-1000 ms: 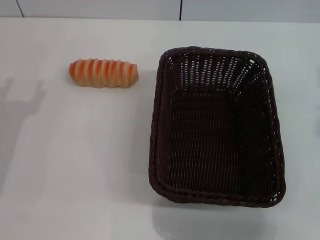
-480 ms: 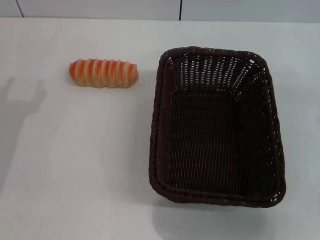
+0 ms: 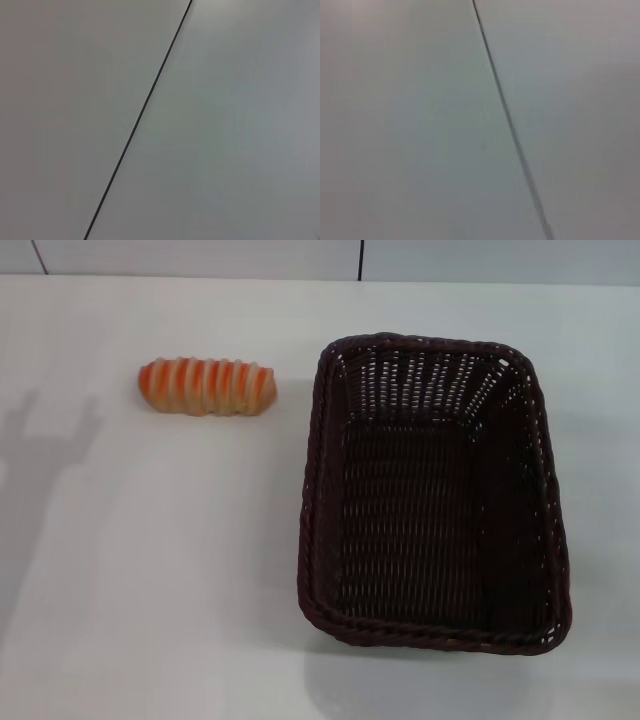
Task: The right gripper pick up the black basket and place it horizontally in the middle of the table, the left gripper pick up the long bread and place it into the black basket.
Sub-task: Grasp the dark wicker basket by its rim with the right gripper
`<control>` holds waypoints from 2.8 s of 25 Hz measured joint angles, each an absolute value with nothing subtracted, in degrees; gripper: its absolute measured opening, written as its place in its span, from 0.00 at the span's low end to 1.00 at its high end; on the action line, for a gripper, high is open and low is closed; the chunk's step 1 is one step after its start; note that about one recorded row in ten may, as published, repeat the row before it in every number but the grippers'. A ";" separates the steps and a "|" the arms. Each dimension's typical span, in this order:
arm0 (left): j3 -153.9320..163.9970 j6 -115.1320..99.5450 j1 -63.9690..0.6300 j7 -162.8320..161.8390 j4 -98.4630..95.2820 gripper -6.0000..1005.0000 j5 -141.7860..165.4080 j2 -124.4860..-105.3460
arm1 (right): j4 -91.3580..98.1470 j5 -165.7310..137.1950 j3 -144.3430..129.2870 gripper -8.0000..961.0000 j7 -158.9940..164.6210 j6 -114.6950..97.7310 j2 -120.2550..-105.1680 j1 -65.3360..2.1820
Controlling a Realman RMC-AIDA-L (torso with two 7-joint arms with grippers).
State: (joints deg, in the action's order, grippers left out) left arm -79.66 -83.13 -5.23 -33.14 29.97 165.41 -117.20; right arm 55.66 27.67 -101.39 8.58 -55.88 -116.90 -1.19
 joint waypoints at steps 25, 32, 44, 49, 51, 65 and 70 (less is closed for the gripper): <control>-80.99 -83.01 -4.95 -36.96 30.49 0.86 165.41 -116.45 | 117.04 7.37 -97.21 0.75 16.43 49.69 -119.26 1.93; -81.96 -82.67 -5.82 -37.07 29.14 0.86 165.41 -115.62 | 117.52 12.60 -96.09 0.75 19.45 62.42 -119.18 -3.41; -82.81 -82.52 -8.58 -37.09 25.16 0.86 165.17 -113.89 | 116.02 13.86 -95.93 0.75 25.88 80.80 -119.17 -11.81; -83.35 -82.78 -9.61 -37.36 23.84 0.86 165.17 -113.89 | 109.74 17.73 -95.39 0.75 25.32 82.50 -118.98 -14.97; -83.35 -82.89 -9.65 -37.45 23.82 0.86 165.18 -113.88 | 107.86 18.17 -95.41 0.75 25.14 82.49 -118.97 -15.57; -84.68 -83.33 -10.29 -37.47 23.72 0.86 165.24 -113.89 | 105.99 22.80 -96.82 0.75 23.28 81.16 -119.10 -15.13; -84.91 -83.34 -10.28 -37.41 23.72 0.86 165.27 -113.96 | 104.61 22.95 -96.85 0.75 23.10 80.86 -119.09 -15.20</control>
